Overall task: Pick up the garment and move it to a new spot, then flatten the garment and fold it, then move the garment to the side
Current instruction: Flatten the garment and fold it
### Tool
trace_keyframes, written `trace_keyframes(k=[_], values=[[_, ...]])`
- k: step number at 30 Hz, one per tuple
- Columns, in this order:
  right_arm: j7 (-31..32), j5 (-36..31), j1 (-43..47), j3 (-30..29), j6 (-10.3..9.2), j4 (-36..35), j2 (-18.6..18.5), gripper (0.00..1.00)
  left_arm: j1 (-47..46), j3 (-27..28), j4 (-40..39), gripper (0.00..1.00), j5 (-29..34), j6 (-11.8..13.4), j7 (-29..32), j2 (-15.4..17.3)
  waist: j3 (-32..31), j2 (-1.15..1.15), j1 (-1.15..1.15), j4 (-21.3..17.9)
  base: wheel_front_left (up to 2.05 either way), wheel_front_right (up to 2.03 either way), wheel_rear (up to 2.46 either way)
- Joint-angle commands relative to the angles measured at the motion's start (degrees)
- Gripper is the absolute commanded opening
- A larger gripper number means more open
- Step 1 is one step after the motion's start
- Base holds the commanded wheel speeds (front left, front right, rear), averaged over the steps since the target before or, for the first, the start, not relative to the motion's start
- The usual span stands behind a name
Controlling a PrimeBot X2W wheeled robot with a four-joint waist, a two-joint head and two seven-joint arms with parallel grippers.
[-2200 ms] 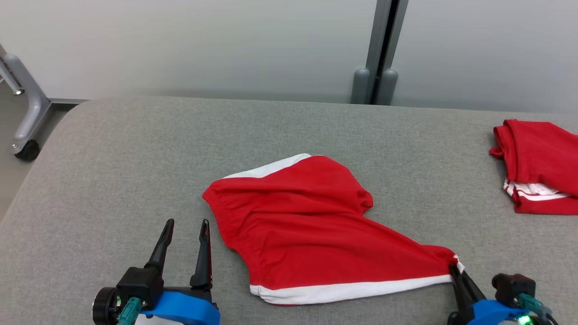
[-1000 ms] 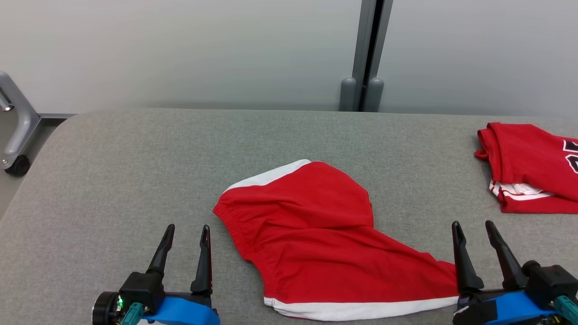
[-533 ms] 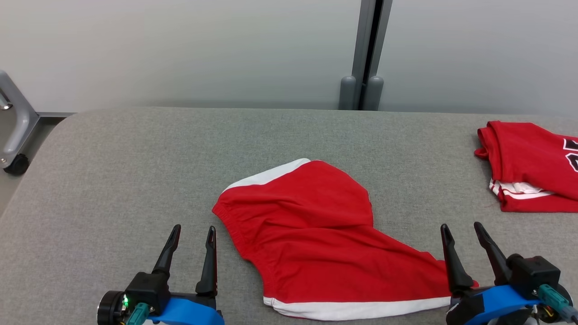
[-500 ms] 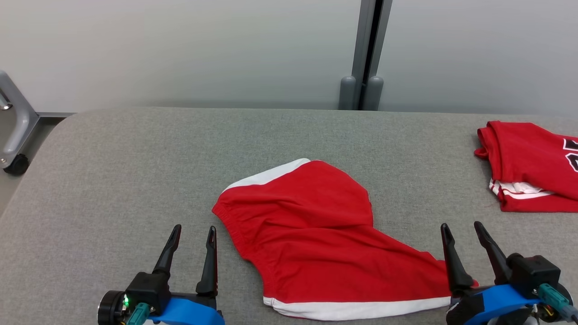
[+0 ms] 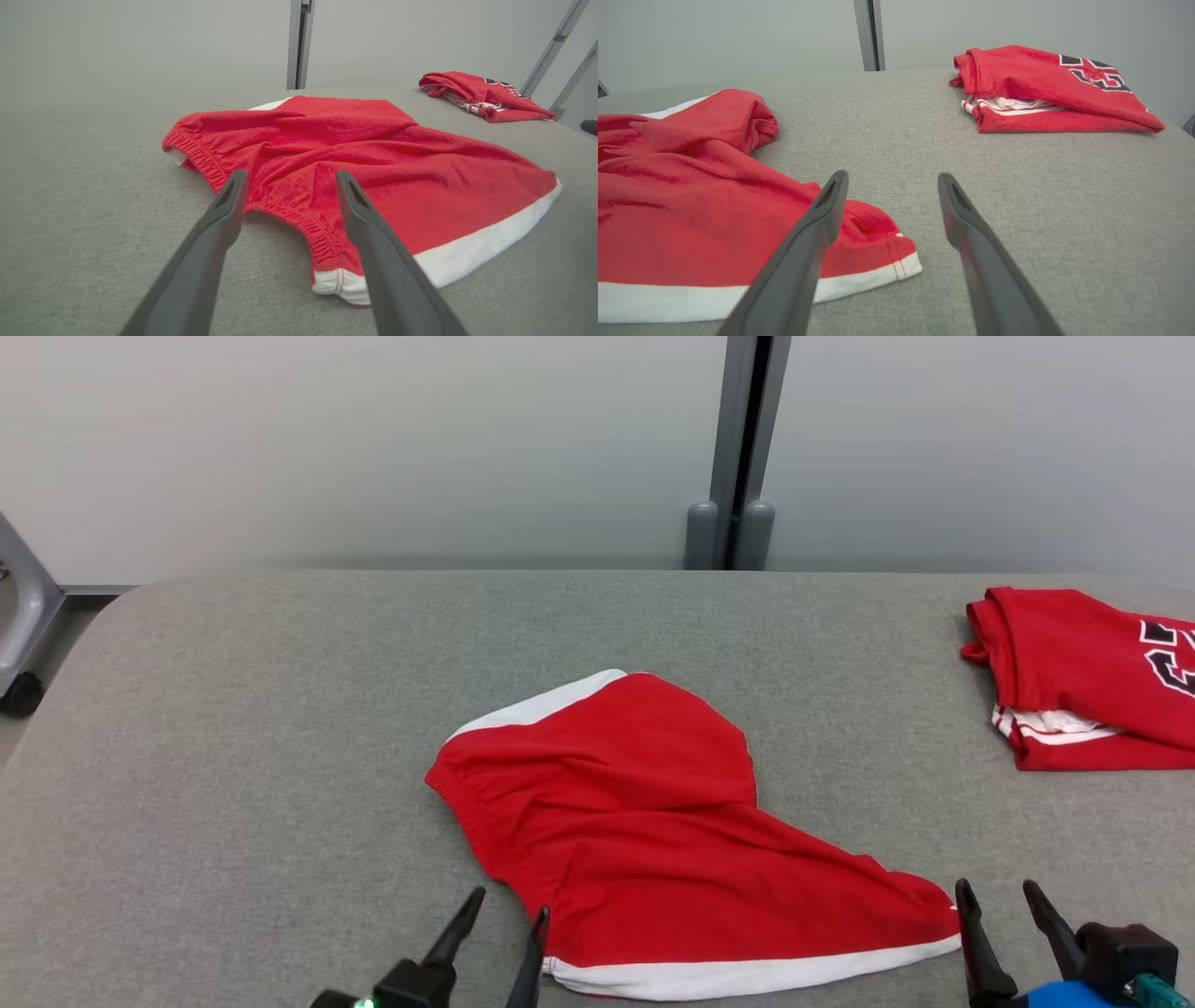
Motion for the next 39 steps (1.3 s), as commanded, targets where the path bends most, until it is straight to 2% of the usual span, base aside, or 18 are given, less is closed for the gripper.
trace_keyframes(k=[1,15,26,27,28,29,30,31,35,39], values=[[-0.36,-0.22,0.25,-0.30,0.02,0.66,-0.16,1.00,0.53,-0.46,0.44,1.00,-0.26,-0.21,0.14,0.57,0.19,0.00,0.00,-0.11,0.00,0.00,0.00],[-3.93,0.57,-6.24,-0.83,0.02,16.23,-0.04,1.00,-3.70,-8.25,10.50,1.00,-4.50,-0.66,0.52,1.32,3.10,0.00,0.00,-1.14,0.00,0.00,0.00],[-6.36,2.42,-10.24,3.34,0.09,26.01,0.26,1.00,-8.79,-14.34,16.04,1.00,-7.29,-0.52,-0.49,1.14,3.75,0.00,0.00,-1.31,0.00,0.00,0.00],[-6.50,3.10,-10.27,4.01,0.10,26.59,0.33,0.93,-9.17,-15.10,16.60,1.00,-7.65,-0.52,-0.54,1.13,3.80,0.00,0.00,-1.33,0.00,0.00,0.00],[-6.62,3.96,-10.28,4.69,0.10,27.17,0.41,0.33,-9.56,-15.65,16.97,0.94,-7.93,-0.52,-0.63,1.11,3.79,0.00,0.00,-1.32,0.00,0.00,0.00],[-6.69,4.87,-10.20,5.48,0.11,27.61,0.47,0.13,-9.92,-15.99,17.23,0.61,-8.27,-0.52,-0.69,1.01,3.78,0.00,0.00,-1.32,0.00,0.00,0.00],[-6.84,5.59,-10.08,6.10,0.16,27.93,0.55,0.00,-10.16,-16.44,17.48,0.22,-8.69,-0.52,-0.72,0.95,3.76,0.00,0.00,-1.33,0.00,0.00,0.00],[-7.12,6.02,-9.95,6.50,0.15,28.11,0.56,0.00,-10.35,-16.97,17.67,0.00,-8.98,-0.52,-0.78,0.95,3.74,0.00,0.00,-1.36,0.00,0.00,0.00],[-7.97,7.51,-9.48,8.05,0.09,26.94,0.29,0.00,-10.96,-18.35,16.57,0.00,-9.62,-0.52,-0.87,1.32,3.59,0.00,0.00,-1.51,0.00,0.00,0.00],[-8.54,8.97,-8.38,9.70,0.09,23.14,0.15,0.00,-9.77,-18.77,11.59,0.00,-9.67,-0.52,-0.85,2.82,3.27,0.00,0.00,-1.37,0.00,0.00,0.00]])
